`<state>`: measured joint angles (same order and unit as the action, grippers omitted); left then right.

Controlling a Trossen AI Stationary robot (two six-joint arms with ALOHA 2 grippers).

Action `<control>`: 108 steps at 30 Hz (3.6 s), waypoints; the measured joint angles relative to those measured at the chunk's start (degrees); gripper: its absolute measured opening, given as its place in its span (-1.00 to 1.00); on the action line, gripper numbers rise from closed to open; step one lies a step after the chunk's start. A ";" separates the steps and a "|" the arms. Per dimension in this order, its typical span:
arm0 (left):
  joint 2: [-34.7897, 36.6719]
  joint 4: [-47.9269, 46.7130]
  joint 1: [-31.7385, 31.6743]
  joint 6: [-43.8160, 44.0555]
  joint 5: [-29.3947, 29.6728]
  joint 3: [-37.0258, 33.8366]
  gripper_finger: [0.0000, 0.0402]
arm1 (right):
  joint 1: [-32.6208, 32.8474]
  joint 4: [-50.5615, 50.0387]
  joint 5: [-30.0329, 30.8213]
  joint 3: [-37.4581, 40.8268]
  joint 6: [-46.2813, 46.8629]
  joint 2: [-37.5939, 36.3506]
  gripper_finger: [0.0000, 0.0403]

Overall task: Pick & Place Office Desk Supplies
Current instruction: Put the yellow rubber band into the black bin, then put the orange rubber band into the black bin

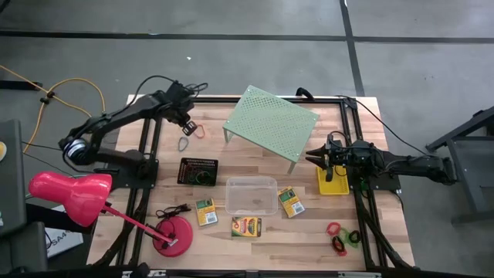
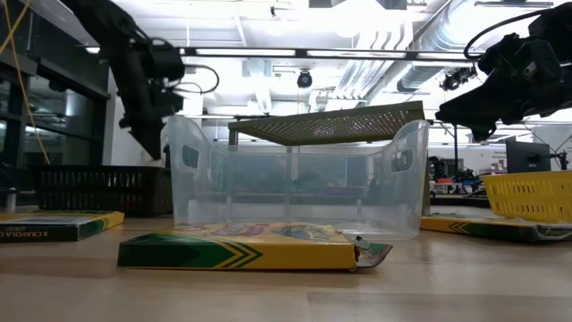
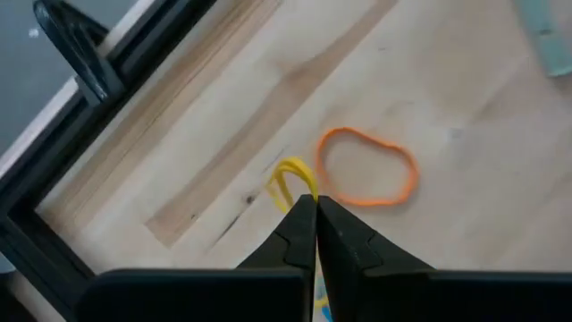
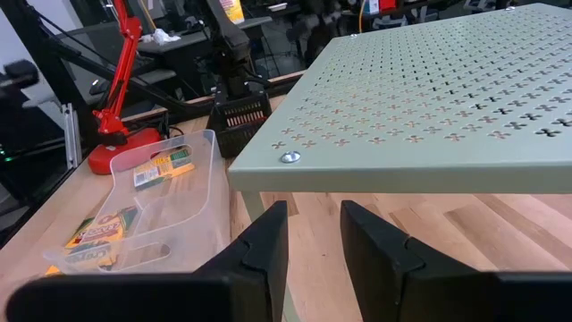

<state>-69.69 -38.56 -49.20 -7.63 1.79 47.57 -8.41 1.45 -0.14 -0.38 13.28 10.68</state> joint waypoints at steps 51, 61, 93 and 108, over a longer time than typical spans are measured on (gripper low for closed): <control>2.84 -9.63 61.35 28.56 9.53 0.09 -1.00 | -0.01 0.00 0.00 0.00 -0.01 0.00 -0.54; 2.84 -9.63 61.28 28.71 10.63 0.09 -1.00 | 0.00 0.01 -0.01 0.00 -0.01 -0.01 -0.54; 2.84 -9.01 58.86 28.60 15.57 0.09 -0.64 | -0.01 0.00 0.00 0.00 -0.01 -0.01 -0.54; 2.84 -8.75 38.68 31.55 17.45 0.09 -0.64 | -0.02 0.01 -0.01 0.00 0.00 -0.01 -0.54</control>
<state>-66.85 -47.31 -10.53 23.92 19.25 47.66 -8.43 1.46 -0.15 -0.38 13.28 10.67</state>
